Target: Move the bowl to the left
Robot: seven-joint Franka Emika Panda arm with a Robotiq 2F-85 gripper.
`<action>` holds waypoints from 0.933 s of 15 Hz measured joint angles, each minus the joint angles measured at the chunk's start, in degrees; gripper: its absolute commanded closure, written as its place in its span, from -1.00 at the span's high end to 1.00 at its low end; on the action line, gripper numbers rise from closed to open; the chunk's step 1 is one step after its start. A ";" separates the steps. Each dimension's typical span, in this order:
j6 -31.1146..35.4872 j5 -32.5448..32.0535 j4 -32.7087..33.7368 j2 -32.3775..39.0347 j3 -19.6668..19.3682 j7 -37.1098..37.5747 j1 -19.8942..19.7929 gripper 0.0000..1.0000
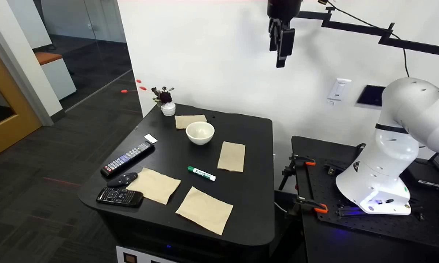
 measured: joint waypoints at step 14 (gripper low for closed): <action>20.06 4.20 0.71 19.64 -2.72 9.26 -1.39 1.00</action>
